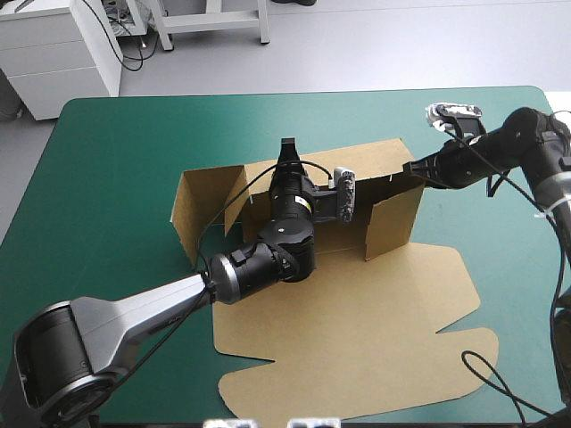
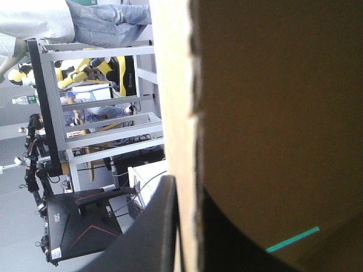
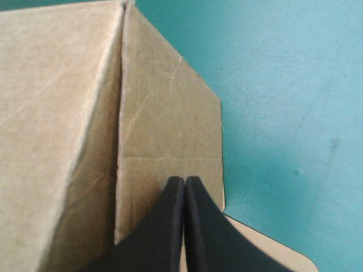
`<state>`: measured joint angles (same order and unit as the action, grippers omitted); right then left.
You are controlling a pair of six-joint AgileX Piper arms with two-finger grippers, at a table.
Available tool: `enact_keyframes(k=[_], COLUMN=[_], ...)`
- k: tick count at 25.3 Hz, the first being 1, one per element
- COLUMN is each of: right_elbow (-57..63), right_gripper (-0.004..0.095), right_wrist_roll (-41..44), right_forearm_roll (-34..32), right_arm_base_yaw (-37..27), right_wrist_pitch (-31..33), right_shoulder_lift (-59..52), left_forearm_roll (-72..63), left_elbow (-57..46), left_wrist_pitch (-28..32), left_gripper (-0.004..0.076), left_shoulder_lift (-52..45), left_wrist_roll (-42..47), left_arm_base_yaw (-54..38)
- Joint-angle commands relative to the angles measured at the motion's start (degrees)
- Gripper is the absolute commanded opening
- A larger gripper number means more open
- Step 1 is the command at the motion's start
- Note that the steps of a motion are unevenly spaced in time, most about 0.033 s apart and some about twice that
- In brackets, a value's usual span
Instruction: Fold the box
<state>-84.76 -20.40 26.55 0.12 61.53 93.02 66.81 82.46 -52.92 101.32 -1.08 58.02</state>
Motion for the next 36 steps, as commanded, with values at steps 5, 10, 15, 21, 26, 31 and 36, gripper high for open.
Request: enact_keyframes(k=[5,10,15,21,26,31,36], right_elbow=[15.58,19.88,19.88,19.88,19.88,19.88,19.88], right_gripper=[-0.0014,-0.0014,-0.0014,0.0035,0.0215,0.0309,0.0308], right_wrist_roll=[-11.3,-18.47,-22.38,-23.53,-23.53,-23.53,-23.53], right_forearm_roll=[9.48,13.03,14.79,13.19,12.58,12.01,8.37], right_arm_base_yaw=[-0.43,-0.43,-0.43,-0.43,-0.43,-0.43,-0.43], right_wrist_pitch=[-17.27,-21.47,-22.88,-23.05,-23.3,-23.05,-21.68], right_shoulder_lift=[-10.11,-11.11,-11.11,-11.11,-11.11,-11.23,-12.47], left_forearm_roll=[-3.95,-3.95,-3.53,-1.87,2.26,2.26,2.49], left_elbow=[0.19,0.19,0.19,0.19,0.19,0.19,0.19], left_wrist_pitch=[-1.05,-5.18,-5.02,-5.15,-4.75,-4.7,-4.98], left_gripper=[-0.0008,-0.0008,-0.0008,-0.0008,-0.0008,-0.0008,-0.0008], left_shoulder_lift=[-0.1,4.69,4.92,3.96,1.8,1.17,1.17], left_wrist_roll=[-0.29,-2.33,-2.33,-1.16,3.81,3.81,3.81], left_arm_base_yaw=[0.6,0.6,0.6,0.6,0.6,0.6,0.6])
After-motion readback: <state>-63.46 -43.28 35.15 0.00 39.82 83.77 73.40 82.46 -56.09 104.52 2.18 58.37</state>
